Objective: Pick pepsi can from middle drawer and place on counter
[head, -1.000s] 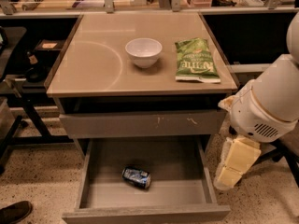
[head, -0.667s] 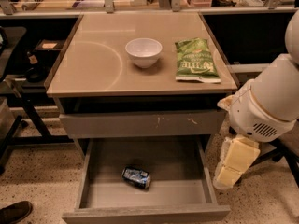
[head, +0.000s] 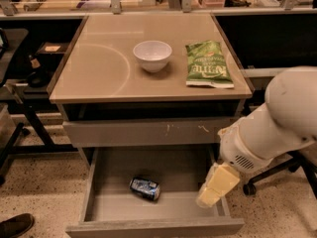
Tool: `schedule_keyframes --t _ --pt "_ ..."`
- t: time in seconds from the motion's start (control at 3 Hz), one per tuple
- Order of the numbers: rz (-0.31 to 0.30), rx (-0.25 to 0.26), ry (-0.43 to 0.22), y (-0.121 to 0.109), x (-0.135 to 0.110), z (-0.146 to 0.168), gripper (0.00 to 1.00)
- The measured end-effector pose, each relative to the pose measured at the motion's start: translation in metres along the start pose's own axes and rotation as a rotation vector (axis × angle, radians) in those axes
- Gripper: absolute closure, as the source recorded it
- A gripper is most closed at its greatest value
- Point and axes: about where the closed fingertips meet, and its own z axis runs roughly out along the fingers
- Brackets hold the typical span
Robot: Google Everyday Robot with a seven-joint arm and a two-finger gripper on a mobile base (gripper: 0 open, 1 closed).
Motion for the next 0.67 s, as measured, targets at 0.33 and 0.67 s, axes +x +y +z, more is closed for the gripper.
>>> schedule_keyframes --t 0.33,0.67 --pt "0.071 0.006 -0.025 -0.0083 -0.0044 0.042 0.0" --pt "0.071 0.006 -0.025 -0.0082 -0.0043 0.0421 0.0"
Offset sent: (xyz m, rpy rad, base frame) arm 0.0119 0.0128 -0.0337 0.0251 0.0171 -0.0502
